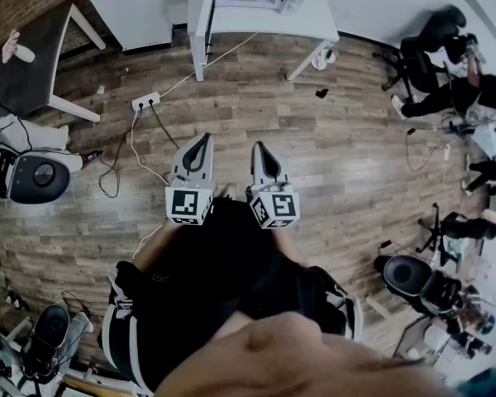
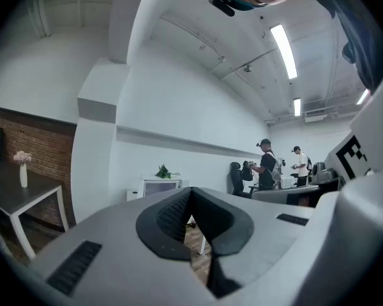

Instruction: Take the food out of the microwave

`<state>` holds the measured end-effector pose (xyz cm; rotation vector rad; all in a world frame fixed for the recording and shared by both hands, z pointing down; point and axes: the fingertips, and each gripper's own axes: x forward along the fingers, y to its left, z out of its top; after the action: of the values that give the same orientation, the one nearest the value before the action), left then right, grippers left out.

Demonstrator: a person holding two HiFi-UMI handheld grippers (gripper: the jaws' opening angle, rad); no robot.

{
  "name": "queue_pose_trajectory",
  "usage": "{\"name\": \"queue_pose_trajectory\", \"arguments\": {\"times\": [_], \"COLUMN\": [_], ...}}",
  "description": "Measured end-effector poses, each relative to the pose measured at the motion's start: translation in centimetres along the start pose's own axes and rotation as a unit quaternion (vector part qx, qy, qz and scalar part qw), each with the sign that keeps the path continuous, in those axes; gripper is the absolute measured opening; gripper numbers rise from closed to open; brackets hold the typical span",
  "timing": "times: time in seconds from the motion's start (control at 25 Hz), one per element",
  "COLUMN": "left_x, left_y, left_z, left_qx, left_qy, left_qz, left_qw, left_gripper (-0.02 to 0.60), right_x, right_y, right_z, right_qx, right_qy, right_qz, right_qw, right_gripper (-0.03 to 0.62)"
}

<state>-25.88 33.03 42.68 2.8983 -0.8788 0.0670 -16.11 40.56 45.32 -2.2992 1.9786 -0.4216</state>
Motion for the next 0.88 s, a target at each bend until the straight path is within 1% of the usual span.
{"name": "queue_pose_trajectory", "arguments": {"times": [0.08, 0.32, 0.48, 0.64, 0.8, 0.88], "left_x": [0.2, 0.1, 0.2, 0.4, 0.5, 0.6], "left_y": [-0.1, -0.2, -0.5, -0.7, -1.5, -2.0], "left_z": [0.2, 0.4, 0.0, 0.0, -0.2, -0.3], "left_qx": [0.011, 0.018, 0.012, 0.018, 0.010, 0.012], "left_qy": [-0.004, -0.006, -0.001, -0.003, 0.000, 0.000], "left_qz": [-0.005, -0.005, -0.003, -0.005, -0.003, -0.001], "left_qw": [0.9999, 0.9998, 0.9999, 0.9998, 0.9999, 0.9999], "left_gripper": [0.030, 0.031, 0.030, 0.030, 0.029, 0.031], "right_x": [0.1, 0.0, -0.2, -0.2, -0.5, -0.8], "right_y": [0.0, 0.1, -0.2, -0.4, -1.0, -1.4], "right_z": [0.0, 0.1, 0.0, -0.2, -0.2, -0.1], "right_qx": [0.000, -0.003, -0.002, -0.001, 0.014, 0.016], "right_qy": [-0.001, -0.002, -0.003, 0.002, 0.001, 0.001], "right_qz": [0.000, 0.003, 0.003, 0.009, 0.014, 0.015], "right_qw": [1.000, 1.000, 1.000, 1.000, 1.000, 1.000], "right_gripper": [0.032, 0.032, 0.032, 0.032, 0.032, 0.032]}}
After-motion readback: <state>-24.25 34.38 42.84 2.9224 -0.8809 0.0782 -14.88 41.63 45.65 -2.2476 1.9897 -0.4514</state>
